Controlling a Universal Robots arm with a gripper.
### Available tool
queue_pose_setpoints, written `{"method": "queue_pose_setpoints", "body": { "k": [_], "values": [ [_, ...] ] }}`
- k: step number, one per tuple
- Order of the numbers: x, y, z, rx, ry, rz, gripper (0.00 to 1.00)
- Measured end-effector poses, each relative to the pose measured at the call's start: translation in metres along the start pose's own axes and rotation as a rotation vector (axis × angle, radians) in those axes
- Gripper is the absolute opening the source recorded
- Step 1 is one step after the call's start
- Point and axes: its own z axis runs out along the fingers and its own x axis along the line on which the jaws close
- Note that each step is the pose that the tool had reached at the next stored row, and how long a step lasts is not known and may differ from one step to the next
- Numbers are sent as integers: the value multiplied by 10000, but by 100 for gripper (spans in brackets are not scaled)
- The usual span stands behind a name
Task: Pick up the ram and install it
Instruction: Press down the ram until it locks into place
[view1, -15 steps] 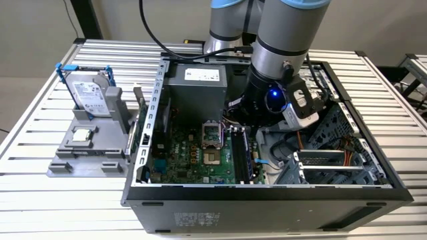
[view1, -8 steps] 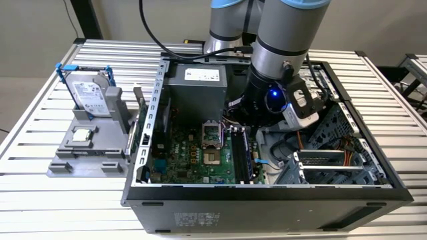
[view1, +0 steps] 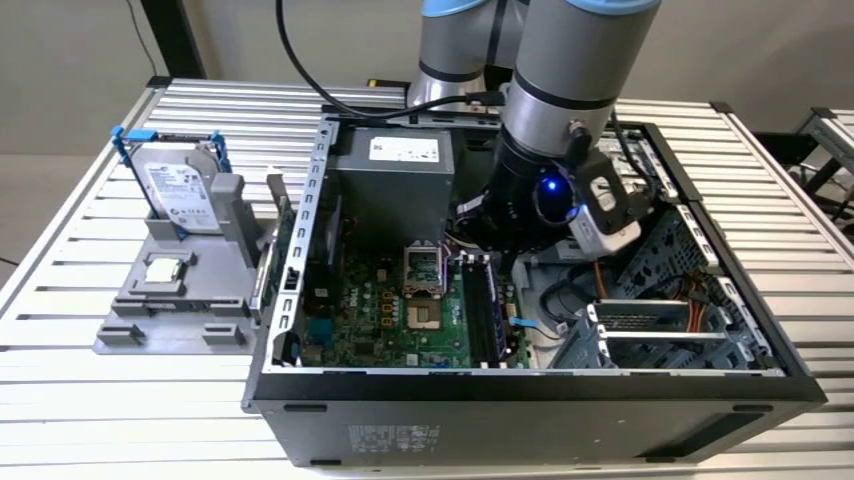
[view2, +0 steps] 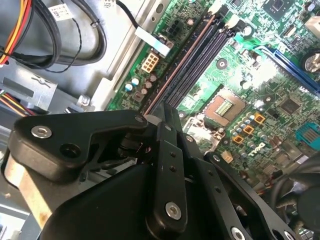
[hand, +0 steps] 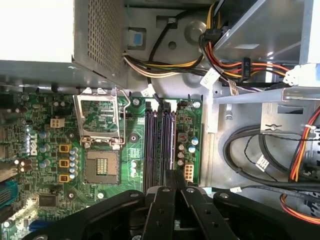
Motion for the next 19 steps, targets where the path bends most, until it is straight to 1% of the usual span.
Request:
{"method": "queue_pose_setpoints", "body": {
  "k": [9, 14, 19],
  "values": [
    [0, 0, -13, -5, 6, -464, 0],
    [0, 0, -13, -9, 13, -971, 0],
    [0, -1, -14, -31, 21, -1638, 0]
  ]
}}
